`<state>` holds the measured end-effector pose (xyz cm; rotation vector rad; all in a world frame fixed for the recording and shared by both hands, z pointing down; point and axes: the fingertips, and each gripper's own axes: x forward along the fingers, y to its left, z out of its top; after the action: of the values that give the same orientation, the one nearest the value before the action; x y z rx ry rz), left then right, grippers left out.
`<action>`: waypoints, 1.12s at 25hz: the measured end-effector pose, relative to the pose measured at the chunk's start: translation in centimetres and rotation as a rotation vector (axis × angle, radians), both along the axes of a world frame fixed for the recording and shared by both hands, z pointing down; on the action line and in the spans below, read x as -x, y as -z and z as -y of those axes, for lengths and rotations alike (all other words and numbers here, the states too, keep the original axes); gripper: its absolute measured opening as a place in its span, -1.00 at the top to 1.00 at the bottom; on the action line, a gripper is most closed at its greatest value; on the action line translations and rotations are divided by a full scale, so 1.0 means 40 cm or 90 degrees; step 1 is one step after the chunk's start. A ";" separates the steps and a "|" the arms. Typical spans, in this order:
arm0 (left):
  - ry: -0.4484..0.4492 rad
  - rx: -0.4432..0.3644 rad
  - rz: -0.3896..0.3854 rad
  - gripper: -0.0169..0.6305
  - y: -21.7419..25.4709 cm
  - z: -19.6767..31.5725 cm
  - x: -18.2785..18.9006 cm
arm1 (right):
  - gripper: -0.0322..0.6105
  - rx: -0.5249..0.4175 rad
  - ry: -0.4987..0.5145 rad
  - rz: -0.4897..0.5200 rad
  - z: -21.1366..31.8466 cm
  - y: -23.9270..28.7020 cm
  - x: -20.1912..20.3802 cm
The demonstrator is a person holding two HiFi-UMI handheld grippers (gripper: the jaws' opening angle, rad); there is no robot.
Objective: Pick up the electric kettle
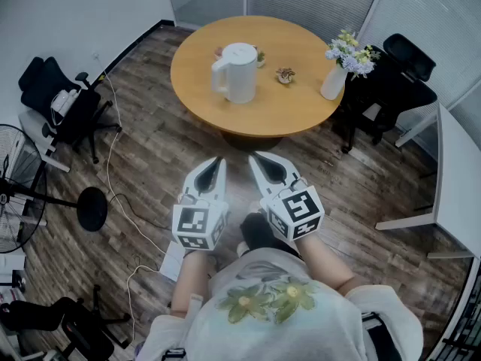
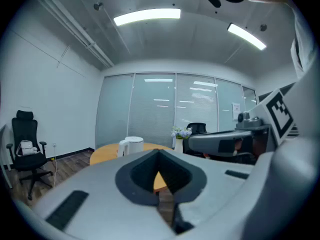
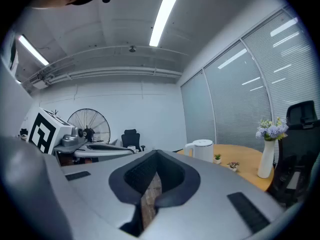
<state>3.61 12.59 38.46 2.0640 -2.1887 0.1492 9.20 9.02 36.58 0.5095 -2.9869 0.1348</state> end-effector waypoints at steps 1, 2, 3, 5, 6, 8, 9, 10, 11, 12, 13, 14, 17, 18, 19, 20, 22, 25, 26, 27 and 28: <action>0.000 -0.001 -0.001 0.94 0.003 0.011 0.007 | 0.84 0.002 0.001 0.005 0.010 0.003 0.008; 0.000 -0.002 -0.002 0.93 0.006 0.022 0.014 | 0.84 0.004 0.003 0.009 0.020 0.006 0.016; -0.001 -0.003 -0.003 0.93 0.009 0.033 0.022 | 0.84 0.007 0.004 0.013 0.030 0.008 0.024; -0.004 -0.003 -0.005 0.93 0.013 0.053 0.040 | 0.84 0.007 0.006 0.018 0.050 0.012 0.044; -0.004 -0.005 -0.008 0.93 0.016 0.064 0.051 | 0.84 0.005 0.007 0.018 0.062 0.013 0.055; -0.005 -0.008 -0.010 0.93 0.022 0.085 0.070 | 0.84 0.002 0.008 0.016 0.084 0.015 0.075; -0.006 -0.008 -0.009 0.93 0.023 0.095 0.079 | 0.84 0.002 0.008 0.016 0.095 0.015 0.084; -0.008 -0.007 -0.007 0.94 0.023 0.104 0.087 | 0.84 0.003 0.009 0.015 0.105 0.015 0.093; -0.008 -0.006 -0.005 0.94 0.022 0.114 0.097 | 0.84 0.004 0.009 0.015 0.116 0.014 0.102; -0.007 -0.006 -0.005 0.94 0.022 0.126 0.107 | 0.84 0.005 0.010 0.014 0.128 0.014 0.112; -0.005 -0.007 -0.008 0.93 0.022 0.140 0.118 | 0.84 0.005 0.011 0.015 0.141 0.014 0.122; -0.004 -0.007 -0.010 0.94 0.022 0.155 0.128 | 0.84 0.006 0.012 0.016 0.154 0.014 0.132; -0.006 -0.002 -0.001 0.94 0.013 0.196 0.160 | 0.84 0.008 0.015 0.018 0.191 0.015 0.162; -0.004 0.000 0.002 0.93 0.012 0.208 0.172 | 0.83 0.009 0.018 0.017 0.201 0.015 0.172; 0.000 0.000 0.004 0.93 0.012 0.219 0.185 | 0.83 0.012 0.022 0.016 0.211 0.016 0.183; 0.003 -0.001 0.006 0.93 0.011 0.230 0.198 | 0.83 0.016 0.026 0.015 0.222 0.017 0.193; 0.000 0.002 0.013 0.89 0.008 0.255 0.221 | 0.58 0.030 0.037 0.014 0.243 0.017 0.213; -0.032 0.025 0.032 0.34 -0.007 0.296 0.239 | 0.29 0.041 0.044 0.010 0.280 0.015 0.237; -0.040 0.034 0.040 0.24 -0.014 0.308 0.245 | 0.28 0.044 0.044 0.010 0.293 0.014 0.243; -0.044 0.044 0.046 0.20 -0.022 0.320 0.252 | 0.27 0.047 0.045 0.010 0.307 0.012 0.250; -0.046 0.053 0.050 0.18 -0.029 0.333 0.261 | 0.26 0.052 0.046 0.010 0.320 0.010 0.257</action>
<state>-6.82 -0.71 39.64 2.1261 -2.1140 0.3274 -1.07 -3.80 36.18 0.3923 -2.9952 0.2546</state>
